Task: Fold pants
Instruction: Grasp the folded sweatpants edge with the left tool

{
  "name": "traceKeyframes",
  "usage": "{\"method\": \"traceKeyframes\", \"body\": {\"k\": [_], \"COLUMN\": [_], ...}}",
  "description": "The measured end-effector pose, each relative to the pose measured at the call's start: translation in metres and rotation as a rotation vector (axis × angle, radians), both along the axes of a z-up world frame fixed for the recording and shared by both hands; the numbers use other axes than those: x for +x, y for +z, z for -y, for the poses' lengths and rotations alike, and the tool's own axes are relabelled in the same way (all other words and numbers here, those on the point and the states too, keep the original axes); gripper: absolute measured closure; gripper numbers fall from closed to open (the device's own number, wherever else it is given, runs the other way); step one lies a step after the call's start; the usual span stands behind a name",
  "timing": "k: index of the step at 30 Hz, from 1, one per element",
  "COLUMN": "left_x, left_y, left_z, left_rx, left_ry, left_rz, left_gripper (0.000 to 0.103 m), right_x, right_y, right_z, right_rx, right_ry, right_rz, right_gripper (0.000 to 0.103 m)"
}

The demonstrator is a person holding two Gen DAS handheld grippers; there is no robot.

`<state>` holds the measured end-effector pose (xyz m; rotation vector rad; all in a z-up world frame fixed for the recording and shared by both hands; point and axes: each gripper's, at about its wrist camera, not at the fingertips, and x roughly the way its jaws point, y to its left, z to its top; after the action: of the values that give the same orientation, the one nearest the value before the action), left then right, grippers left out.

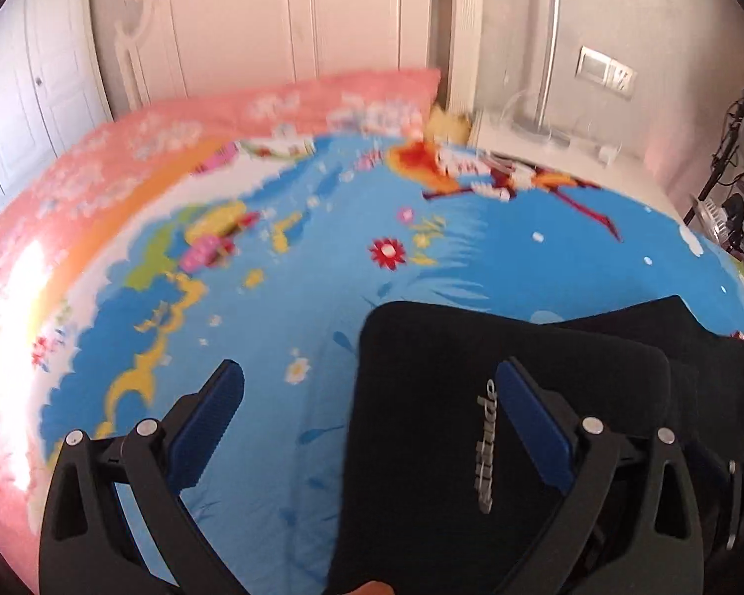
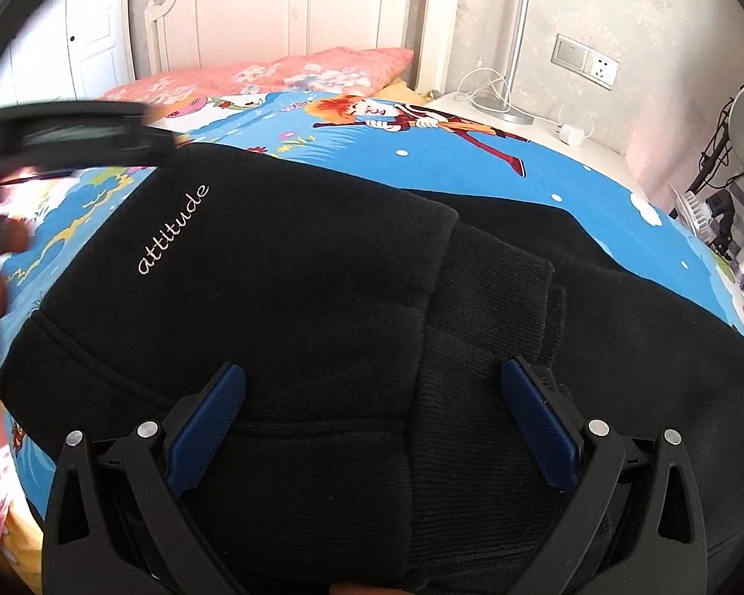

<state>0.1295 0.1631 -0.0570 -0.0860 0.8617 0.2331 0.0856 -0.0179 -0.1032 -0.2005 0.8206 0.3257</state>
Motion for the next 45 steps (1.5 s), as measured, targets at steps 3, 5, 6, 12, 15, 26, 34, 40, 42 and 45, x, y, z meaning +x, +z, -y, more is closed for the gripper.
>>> {"method": "traceKeyframes", "body": {"k": [3, 5, 6, 12, 15, 26, 34, 40, 42, 45], "left_x": [0.035, 0.047, 0.048, 0.043, 0.041, -0.1, -0.115, -0.119, -0.123, -0.13], "left_y": [-0.02, -0.038, -0.042, -0.045, -0.043, -0.035, -0.047, -0.057, -0.052, -0.046], "left_z": [-0.004, -0.009, -0.011, -0.013, -0.013, -0.019, -0.036, -0.052, -0.053, -0.061], "left_rx": [0.014, -0.024, -0.046, -0.071, -0.072, -0.161, -0.294, -0.472, -0.464, -0.476], "left_ry": [0.032, 0.027, 0.027, 0.024, 0.024, 0.008, -0.048, -0.082, -0.102, -0.102], "left_rz": [-0.119, -0.188, -0.187, -0.18, -0.169, -0.028, 0.028, 0.068, 0.086, 0.11], "left_gripper": [0.001, 0.001, 0.001, 0.001, 0.001, 0.032, 0.035, 0.048, 0.055, 0.064], "right_x": [0.0, 0.0, 0.0, 0.0, 0.0, -0.002, 0.022, 0.079, 0.094, 0.102], "right_y": [0.0, -0.001, -0.001, -0.002, -0.002, -0.002, 0.051, 0.05, 0.026, 0.008], "right_z": [0.0, -0.001, 0.0, -0.001, -0.001, -0.001, 0.038, 0.022, 0.015, 0.033], "right_rx": [-0.006, -0.009, -0.009, -0.011, -0.012, -0.016, 0.16, 0.093, -0.131, -0.032], "right_ry": [0.0, 0.001, 0.001, 0.0, 0.0, 0.0, -0.058, 0.057, 0.002, -0.006], "right_rz": [0.003, 0.005, 0.004, 0.009, 0.01, 0.009, -0.004, -0.094, -0.096, -0.188], "right_gripper": [0.004, 0.004, 0.004, 0.004, 0.004, 0.004, 0.004, 0.007, 0.016, 0.015]}}
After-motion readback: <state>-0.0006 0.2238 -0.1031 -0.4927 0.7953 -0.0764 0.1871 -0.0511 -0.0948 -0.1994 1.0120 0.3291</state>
